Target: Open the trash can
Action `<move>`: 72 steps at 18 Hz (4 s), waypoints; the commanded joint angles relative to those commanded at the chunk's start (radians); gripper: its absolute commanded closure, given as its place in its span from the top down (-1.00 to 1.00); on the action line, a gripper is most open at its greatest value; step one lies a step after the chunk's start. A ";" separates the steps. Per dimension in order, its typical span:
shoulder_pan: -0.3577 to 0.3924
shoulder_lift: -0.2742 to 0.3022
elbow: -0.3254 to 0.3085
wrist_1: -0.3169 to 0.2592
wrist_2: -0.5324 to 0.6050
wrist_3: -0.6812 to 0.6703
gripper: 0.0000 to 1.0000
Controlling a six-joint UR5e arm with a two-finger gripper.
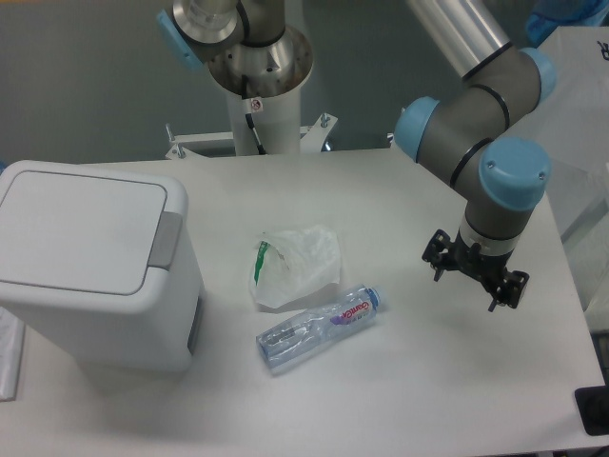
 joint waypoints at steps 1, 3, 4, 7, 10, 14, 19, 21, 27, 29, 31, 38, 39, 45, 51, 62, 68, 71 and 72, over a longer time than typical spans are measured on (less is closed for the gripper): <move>0.000 0.000 0.000 0.000 0.000 0.000 1.00; 0.002 0.000 0.000 0.002 0.000 -0.003 1.00; 0.002 0.000 0.002 0.000 -0.002 -0.005 1.00; 0.000 0.003 0.011 -0.003 -0.003 -0.076 1.00; -0.023 0.009 0.009 -0.003 -0.014 -0.207 1.00; -0.055 0.041 0.008 -0.002 -0.098 -0.363 1.00; -0.077 0.087 -0.001 -0.006 -0.201 -0.508 1.00; -0.084 0.110 -0.005 -0.012 -0.283 -0.517 1.00; -0.149 0.181 -0.003 -0.012 -0.371 -0.686 1.00; -0.182 0.195 0.003 -0.011 -0.390 -0.727 1.00; -0.205 0.216 0.009 -0.008 -0.419 -0.782 1.00; -0.261 0.294 -0.008 -0.006 -0.476 -0.912 1.00; -0.268 0.301 -0.006 -0.005 -0.477 -0.939 1.00; -0.313 0.356 -0.078 -0.003 -0.477 -0.977 1.00; -0.321 0.414 -0.164 -0.002 -0.474 -0.974 1.00; -0.339 0.396 -0.172 0.002 -0.468 -0.974 1.00; -0.337 0.396 -0.164 -0.002 -0.468 -0.974 1.00; -0.336 0.400 -0.147 -0.002 -0.466 -0.976 1.00; -0.336 0.400 -0.141 -0.002 -0.466 -0.971 1.00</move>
